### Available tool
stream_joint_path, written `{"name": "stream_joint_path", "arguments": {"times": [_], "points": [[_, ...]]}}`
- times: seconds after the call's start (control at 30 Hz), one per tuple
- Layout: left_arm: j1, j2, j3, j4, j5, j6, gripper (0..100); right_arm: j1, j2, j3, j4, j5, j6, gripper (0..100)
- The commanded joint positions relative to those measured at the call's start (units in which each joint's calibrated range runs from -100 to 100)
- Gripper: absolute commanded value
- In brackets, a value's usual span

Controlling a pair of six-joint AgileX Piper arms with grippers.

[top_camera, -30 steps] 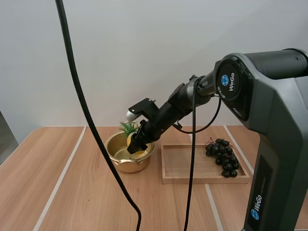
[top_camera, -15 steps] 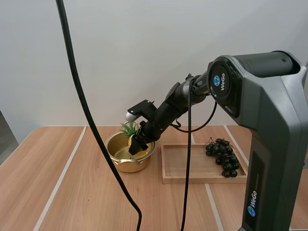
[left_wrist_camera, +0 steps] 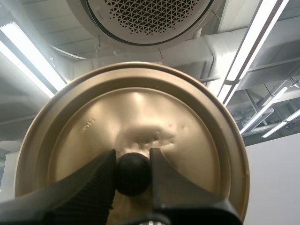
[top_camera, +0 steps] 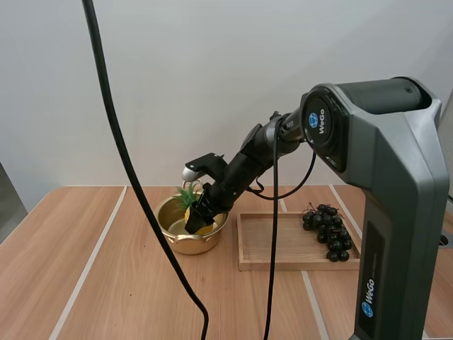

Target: Open the pot, put the pineapple inside, and close it

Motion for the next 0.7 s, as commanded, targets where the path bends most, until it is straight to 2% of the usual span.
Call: {"name": "stream_joint_path", "arguments": {"times": [0.0, 0.6, 0.63, 0.67], "points": [[-0.11, -0.18, -0.42, 0.28, 0.35, -0.04, 0, -0.22, -0.37, 0.45, -2.38, 1.95, 0.95, 0], [-0.11, -0.18, -0.42, 0.38, 2.18, 0.11, 0, -0.22, -2.43, 0.45, -2.38, 1.93, 2.20, 0], [-0.11, -0.18, -0.42, 0.38, 2.18, 0.36, 0, -0.22, -2.43, 0.45, -2.41, 1.93, 2.20, 5], [-0.11, -0.18, -0.42, 0.38, 2.18, 0.76, 0, -0.22, -2.43, 0.45, -2.41, 1.93, 2.20, 16]]}}
